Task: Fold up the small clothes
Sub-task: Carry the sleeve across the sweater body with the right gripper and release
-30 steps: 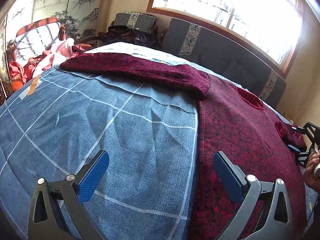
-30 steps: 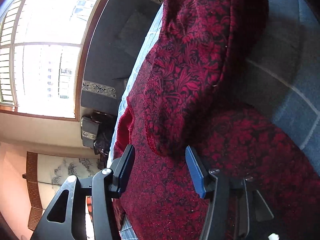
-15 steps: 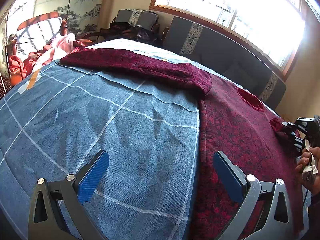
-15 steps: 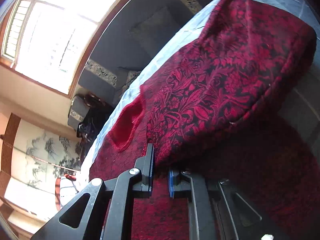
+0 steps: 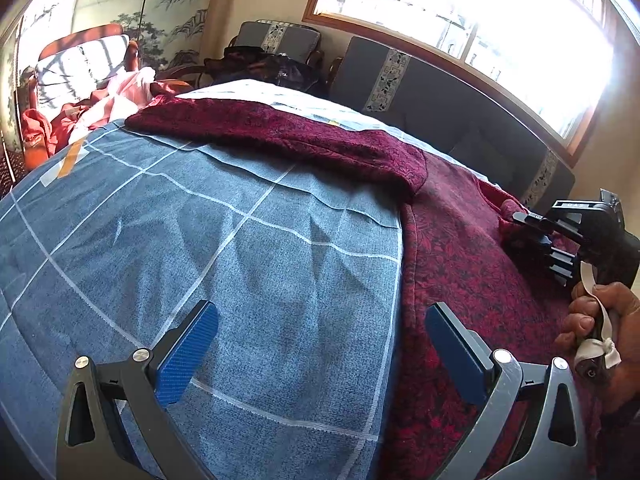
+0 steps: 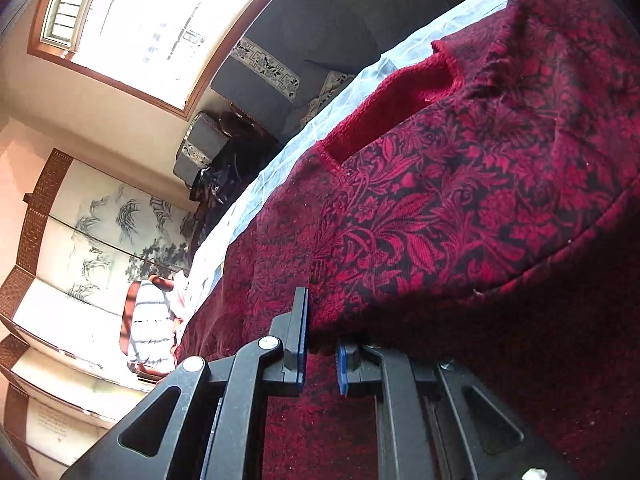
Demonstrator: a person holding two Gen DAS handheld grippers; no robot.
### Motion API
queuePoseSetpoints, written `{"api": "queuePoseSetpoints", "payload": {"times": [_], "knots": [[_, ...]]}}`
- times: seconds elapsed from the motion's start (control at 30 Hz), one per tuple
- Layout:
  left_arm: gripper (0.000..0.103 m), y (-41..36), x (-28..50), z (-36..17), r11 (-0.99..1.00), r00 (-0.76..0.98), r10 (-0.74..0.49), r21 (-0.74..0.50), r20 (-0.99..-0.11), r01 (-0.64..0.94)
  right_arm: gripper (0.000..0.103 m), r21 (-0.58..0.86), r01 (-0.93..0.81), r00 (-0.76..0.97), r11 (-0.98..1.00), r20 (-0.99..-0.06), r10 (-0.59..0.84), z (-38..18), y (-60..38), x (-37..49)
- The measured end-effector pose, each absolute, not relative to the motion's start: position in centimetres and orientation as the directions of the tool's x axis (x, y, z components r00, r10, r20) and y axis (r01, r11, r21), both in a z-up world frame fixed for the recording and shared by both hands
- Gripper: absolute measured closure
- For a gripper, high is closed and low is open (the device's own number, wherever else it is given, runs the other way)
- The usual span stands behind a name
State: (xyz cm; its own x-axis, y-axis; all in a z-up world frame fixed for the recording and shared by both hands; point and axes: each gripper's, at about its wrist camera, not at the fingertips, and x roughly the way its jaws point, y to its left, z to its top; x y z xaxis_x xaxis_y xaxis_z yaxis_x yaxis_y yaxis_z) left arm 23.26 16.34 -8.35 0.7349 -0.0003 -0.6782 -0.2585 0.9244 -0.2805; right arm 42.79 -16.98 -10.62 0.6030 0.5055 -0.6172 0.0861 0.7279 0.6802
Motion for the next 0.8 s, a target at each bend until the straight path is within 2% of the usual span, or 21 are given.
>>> {"api": "queuePoseSetpoints", "payload": {"times": [0.1, 0.27, 0.43, 0.57, 0.63, 0.7, 0.8], "knots": [[0.000, 16.3, 23.3, -8.4, 0.923, 0.735, -0.001, -0.283, -0.679, -0.260, 0.091, 0.722, 0.068, 0.607, 0.689, -0.578, 0.545, -10.7, -16.6, 42.6], [0.000, 16.3, 23.2, -8.3, 0.922, 0.734, 0.000, -0.284, -0.680, -0.263, 0.091, 0.873, -0.009, 0.636, 0.488, -0.371, 0.676, -10.6, -17.1, 43.0], [0.000, 16.3, 23.2, -8.3, 0.922, 0.735, 0.004, -0.283, -0.678, -0.265, 0.088, 0.793, 0.089, 0.541, 0.602, -0.546, 0.639, -13.3, -16.0, 44.2], [0.000, 16.4, 23.3, -8.3, 0.922, 0.731, 0.006, -0.280, -0.682, -0.268, 0.085, 0.814, 0.121, 0.490, 0.568, -0.546, 0.679, -15.1, -15.9, 44.0], [0.000, 16.4, 23.5, -8.4, 0.922, 0.724, -0.007, -0.284, -0.689, -0.262, 0.077, 0.807, 0.107, 0.468, 0.581, -0.556, 0.687, -14.5, -15.8, 43.7], [0.000, 16.6, 23.9, -8.6, 0.923, 0.719, -0.035, -0.298, -0.694, -0.242, 0.059, 0.762, 0.071, 0.434, 0.643, -0.604, 0.668, -13.4, -15.2, 42.7], [0.000, 16.9, 24.8, -8.5, 0.928, 0.710, -0.094, -0.319, -0.698, -0.190, 0.053, 0.632, -0.048, 0.421, 0.773, -0.689, 0.590, -10.9, -14.4, 39.5]]}}
